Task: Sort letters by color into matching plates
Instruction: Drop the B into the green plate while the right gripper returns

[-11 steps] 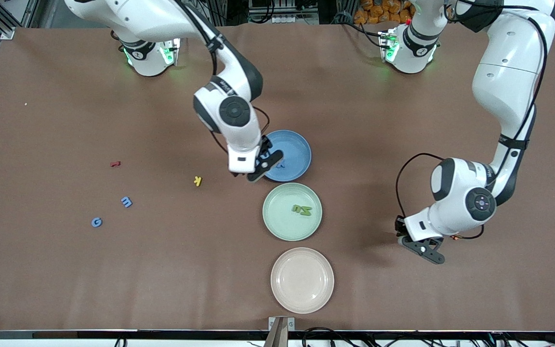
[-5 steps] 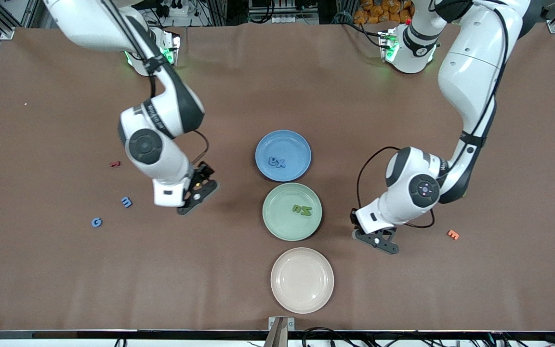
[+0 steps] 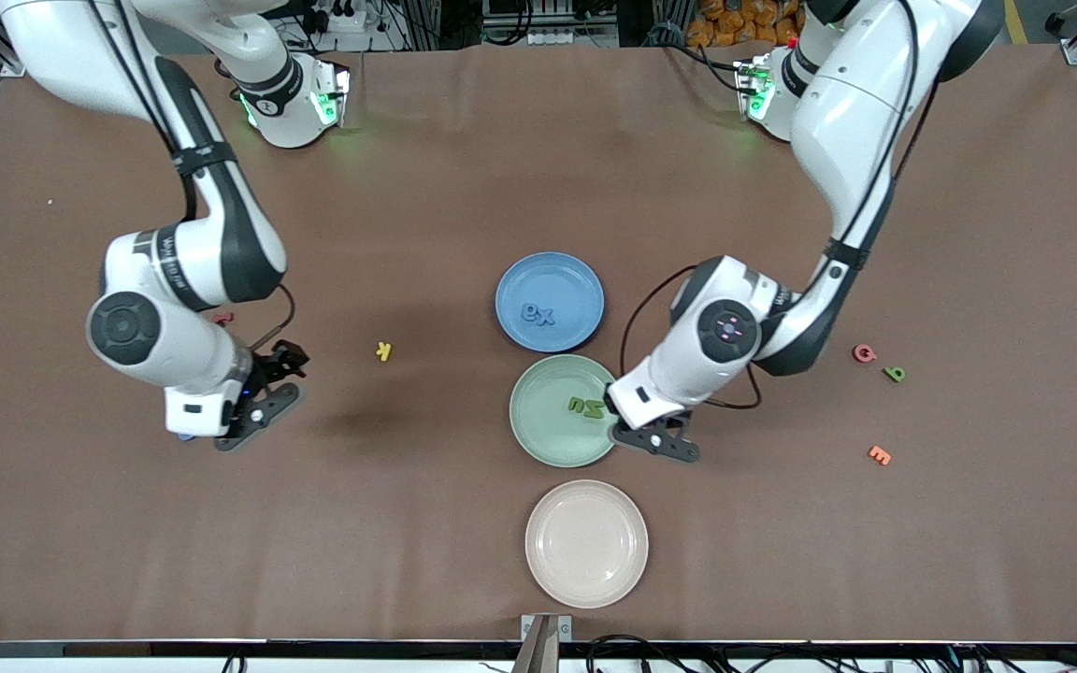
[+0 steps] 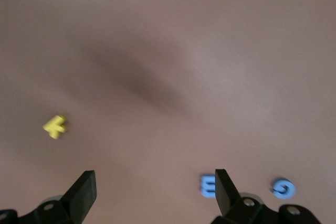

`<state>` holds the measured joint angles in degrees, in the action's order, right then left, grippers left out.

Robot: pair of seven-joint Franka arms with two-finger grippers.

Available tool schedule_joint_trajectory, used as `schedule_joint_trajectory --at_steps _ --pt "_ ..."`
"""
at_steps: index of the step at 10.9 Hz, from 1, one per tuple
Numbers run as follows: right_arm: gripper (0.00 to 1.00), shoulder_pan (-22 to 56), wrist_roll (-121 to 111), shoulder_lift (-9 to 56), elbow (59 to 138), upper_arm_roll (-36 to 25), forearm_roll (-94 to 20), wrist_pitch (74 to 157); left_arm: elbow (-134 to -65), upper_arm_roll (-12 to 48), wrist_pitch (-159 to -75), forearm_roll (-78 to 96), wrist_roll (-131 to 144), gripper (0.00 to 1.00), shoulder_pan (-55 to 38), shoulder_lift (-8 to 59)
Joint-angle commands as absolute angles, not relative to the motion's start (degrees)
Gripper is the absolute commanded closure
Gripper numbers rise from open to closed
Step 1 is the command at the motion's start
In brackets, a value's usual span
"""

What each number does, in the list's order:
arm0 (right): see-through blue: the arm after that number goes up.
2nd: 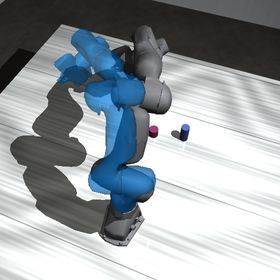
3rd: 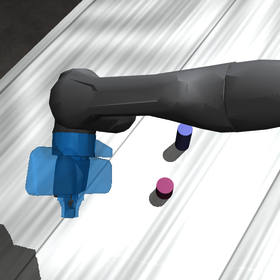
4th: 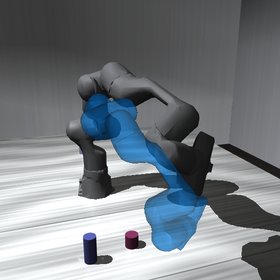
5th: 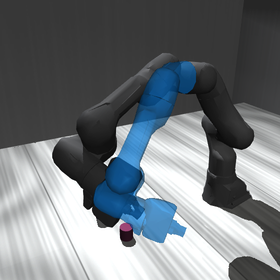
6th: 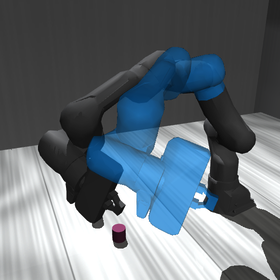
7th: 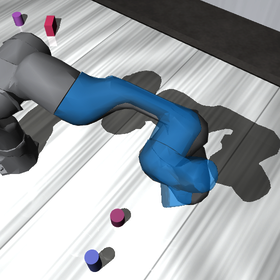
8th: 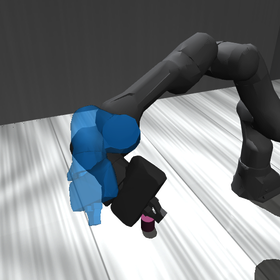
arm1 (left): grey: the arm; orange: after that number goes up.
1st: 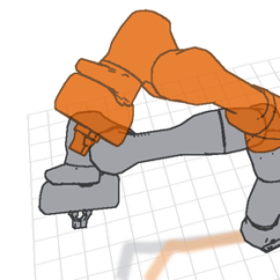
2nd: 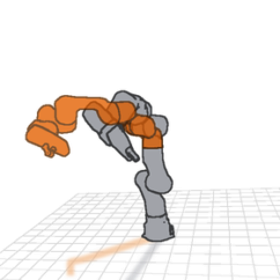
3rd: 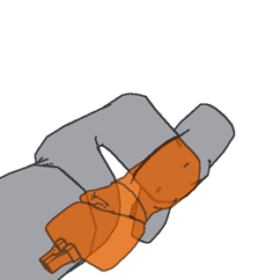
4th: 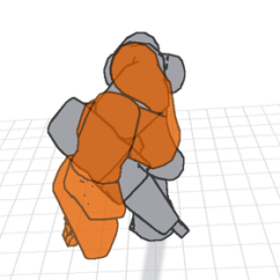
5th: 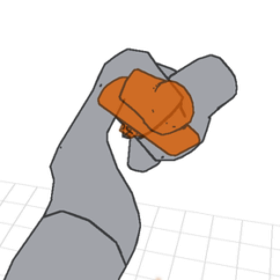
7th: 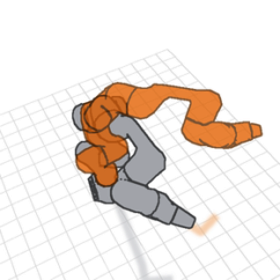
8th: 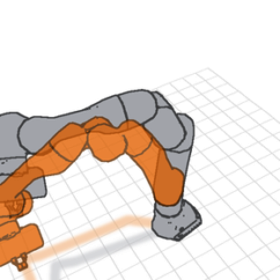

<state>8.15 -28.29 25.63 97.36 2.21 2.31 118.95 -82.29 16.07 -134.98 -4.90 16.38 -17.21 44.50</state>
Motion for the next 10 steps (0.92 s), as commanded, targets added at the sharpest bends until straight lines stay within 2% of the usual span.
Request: schedule_joint_trajectory --at_steps 1,5,8,9,10 --pt "0.0 5.0 -35.3 24.0 101.6 0.9 2.4 121.4 -80.9 14.3 -135.1 -4.1 23.3 1.0 -21.6 46.1" --pt "0.0 -0.3 -42.2 24.2 110.6 1.0 2.3 135.7 -81.0 14.0 -135.1 -4.5 27.3 1.0 -23.1 48.1" --pt "0.0 -1.8 -46.4 25.0 114.3 1.0 2.3 142.7 -80.9 13.5 -135.5 -4.5 30.1 0.97 -23.6 49.0" --pt "0.0 -2.5 -46.8 25.3 115.7 1.0 2.3 145.4 -80.4 13.5 -135.5 -4.4 30.0 0.84 -23.4 49.3" --pt "0.0 -2.7 -47.2 26.1 116.5 1.0 2.3 147.5 -80.1 13.5 -135.5 -4.4 29.9 0.59 -23.4 49.4"
